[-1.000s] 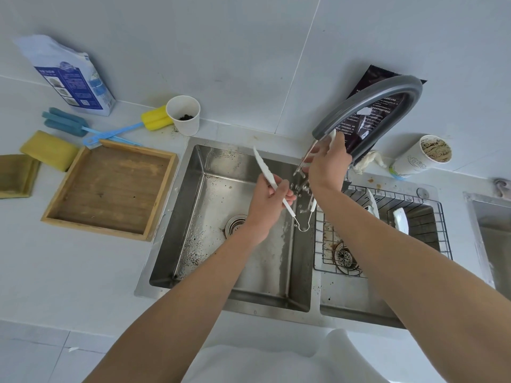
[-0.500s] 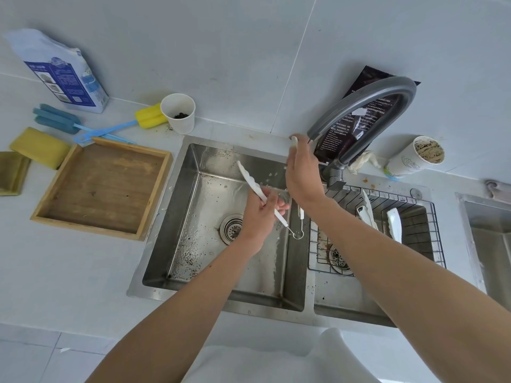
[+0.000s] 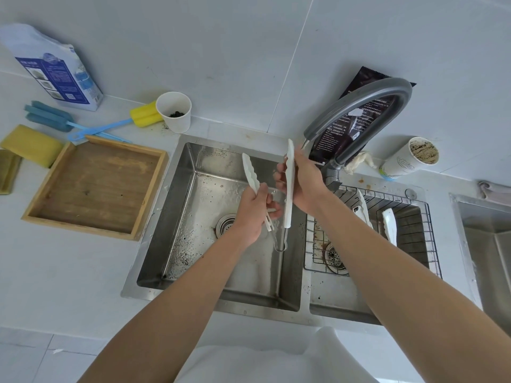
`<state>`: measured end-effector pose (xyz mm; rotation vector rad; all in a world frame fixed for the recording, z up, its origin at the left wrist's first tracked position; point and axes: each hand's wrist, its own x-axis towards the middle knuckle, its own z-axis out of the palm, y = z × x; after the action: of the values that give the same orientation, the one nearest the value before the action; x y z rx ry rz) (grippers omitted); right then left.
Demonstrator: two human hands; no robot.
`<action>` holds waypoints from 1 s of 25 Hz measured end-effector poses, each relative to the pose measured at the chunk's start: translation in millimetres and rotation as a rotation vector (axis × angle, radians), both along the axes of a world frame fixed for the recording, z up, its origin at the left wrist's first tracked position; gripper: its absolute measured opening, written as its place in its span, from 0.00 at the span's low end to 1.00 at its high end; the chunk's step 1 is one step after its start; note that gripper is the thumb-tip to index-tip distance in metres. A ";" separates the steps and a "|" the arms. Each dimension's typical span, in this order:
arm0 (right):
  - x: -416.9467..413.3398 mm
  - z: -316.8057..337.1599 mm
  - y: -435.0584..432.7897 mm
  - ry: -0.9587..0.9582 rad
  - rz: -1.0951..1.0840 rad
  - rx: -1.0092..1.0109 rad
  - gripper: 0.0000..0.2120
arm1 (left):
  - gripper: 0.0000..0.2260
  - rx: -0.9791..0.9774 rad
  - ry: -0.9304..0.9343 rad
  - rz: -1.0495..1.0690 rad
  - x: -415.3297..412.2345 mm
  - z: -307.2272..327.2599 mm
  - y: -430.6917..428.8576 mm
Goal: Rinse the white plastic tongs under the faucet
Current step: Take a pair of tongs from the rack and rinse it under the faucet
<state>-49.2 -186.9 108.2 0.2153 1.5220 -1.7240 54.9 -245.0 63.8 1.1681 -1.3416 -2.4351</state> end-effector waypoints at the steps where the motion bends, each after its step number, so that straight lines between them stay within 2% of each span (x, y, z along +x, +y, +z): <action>1: 3.3 -0.4 0.8 0.003 -0.034 -0.026 0.19 | 0.08 0.009 -0.011 0.006 -0.5 1.8 0.1; 5: 9.7 3.5 1.5 0.123 -0.049 -0.155 0.15 | 0.09 0.175 -0.017 0.056 -2.1 8.5 0.2; 8: 4.9 8.0 -4.3 0.133 -0.039 -0.075 0.12 | 0.08 0.240 -0.005 0.058 -3.4 11.8 -1.3; 11: -3.8 12.1 -8.7 0.032 -0.104 0.007 0.17 | 0.08 0.256 0.015 0.053 -3.8 12.5 -3.9; 14: -8.0 8.6 -5.2 -0.154 -0.221 -0.191 0.17 | 0.08 0.258 0.016 0.055 -5.2 16.1 -6.8; 16: -8.1 4.9 0.7 -0.199 -0.192 -0.366 0.13 | 0.08 0.279 0.000 0.069 -6.0 17.6 -9.0; 18: -6.7 3.2 6.6 -0.193 -0.132 -0.455 0.11 | 0.06 0.325 -0.012 0.099 -6.4 16.6 -10.3; 22: 2.7 5.7 13.4 -0.179 -0.028 -0.517 0.09 | 0.04 0.331 -0.005 0.096 -9.9 10.9 -6.6; 25: 6.0 3.1 20.8 -0.100 0.017 -0.438 0.07 | 0.03 0.327 0.014 0.078 -10.4 7.7 -3.9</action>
<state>-43.2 -166.1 111.3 0.0600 1.0394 -1.9515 44.5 -248.9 71.5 1.2399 -0.8957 -2.6677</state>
